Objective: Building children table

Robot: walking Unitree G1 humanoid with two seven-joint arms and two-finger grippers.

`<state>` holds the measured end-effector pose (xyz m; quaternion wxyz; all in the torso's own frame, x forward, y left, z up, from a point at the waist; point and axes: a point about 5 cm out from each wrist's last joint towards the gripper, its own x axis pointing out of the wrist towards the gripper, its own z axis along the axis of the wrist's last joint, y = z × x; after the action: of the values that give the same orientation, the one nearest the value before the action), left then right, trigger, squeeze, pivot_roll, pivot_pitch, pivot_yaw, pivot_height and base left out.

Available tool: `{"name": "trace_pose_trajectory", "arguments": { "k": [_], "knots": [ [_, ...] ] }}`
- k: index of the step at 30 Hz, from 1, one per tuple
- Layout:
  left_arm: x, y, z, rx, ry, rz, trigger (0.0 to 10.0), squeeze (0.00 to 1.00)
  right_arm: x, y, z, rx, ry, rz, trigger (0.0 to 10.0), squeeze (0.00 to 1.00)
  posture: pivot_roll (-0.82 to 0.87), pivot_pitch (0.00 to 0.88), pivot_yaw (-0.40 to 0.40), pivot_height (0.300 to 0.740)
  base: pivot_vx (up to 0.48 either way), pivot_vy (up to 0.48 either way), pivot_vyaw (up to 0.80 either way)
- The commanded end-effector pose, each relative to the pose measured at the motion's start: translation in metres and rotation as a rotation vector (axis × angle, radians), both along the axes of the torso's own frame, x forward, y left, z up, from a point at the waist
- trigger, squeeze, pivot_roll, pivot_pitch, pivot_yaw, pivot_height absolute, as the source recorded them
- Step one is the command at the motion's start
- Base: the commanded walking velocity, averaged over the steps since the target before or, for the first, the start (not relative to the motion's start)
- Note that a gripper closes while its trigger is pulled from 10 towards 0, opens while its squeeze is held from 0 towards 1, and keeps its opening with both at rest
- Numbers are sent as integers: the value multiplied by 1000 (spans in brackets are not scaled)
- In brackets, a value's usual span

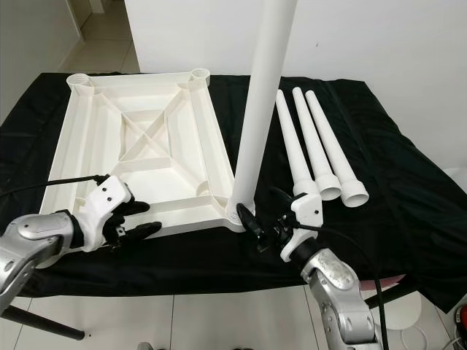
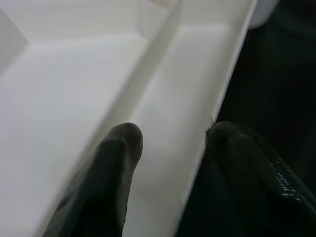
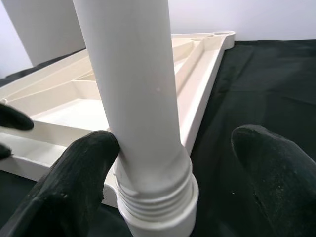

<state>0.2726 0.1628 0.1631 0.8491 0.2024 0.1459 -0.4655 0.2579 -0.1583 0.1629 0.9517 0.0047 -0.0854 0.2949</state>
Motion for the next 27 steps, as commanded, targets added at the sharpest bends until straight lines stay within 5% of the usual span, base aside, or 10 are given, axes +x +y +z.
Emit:
{"name": "trace_pose_trajectory", "arguments": {
  "k": [1,12,19,20,22,27],
  "knots": [
    [-19,-4,-19,24,184,-203,10000,0,2,3,-2,11,19,34,10000,0,64,137,-23,740,0,0,0],
    [-30,-8,-39,94,235,-229,10000,0,20,2,0,-3,28,94,10000,0,66,138,-23,740,0,0,0],
    [-36,-19,-30,69,227,-272,10000,0,38,-9,5,-19,-13,34,10000,0,64,136,-20,740,0,0,0],
    [-40,-34,-22,37,202,-316,10000,0,53,-17,7,-25,-23,8,10000,0,57,136,-10,740,0,0,0],
    [-42,-38,-19,28,195,-329,10000,0,58,-19,8,-27,-26,0,10000,0,57,136,-10,740,0,0,0],
    [-42,-52,-12,-9,168,-341,10000,0,71,-11,8,-29,-13,61,10000,0,52,135,-7,740,0,0,0]
  ]
}}
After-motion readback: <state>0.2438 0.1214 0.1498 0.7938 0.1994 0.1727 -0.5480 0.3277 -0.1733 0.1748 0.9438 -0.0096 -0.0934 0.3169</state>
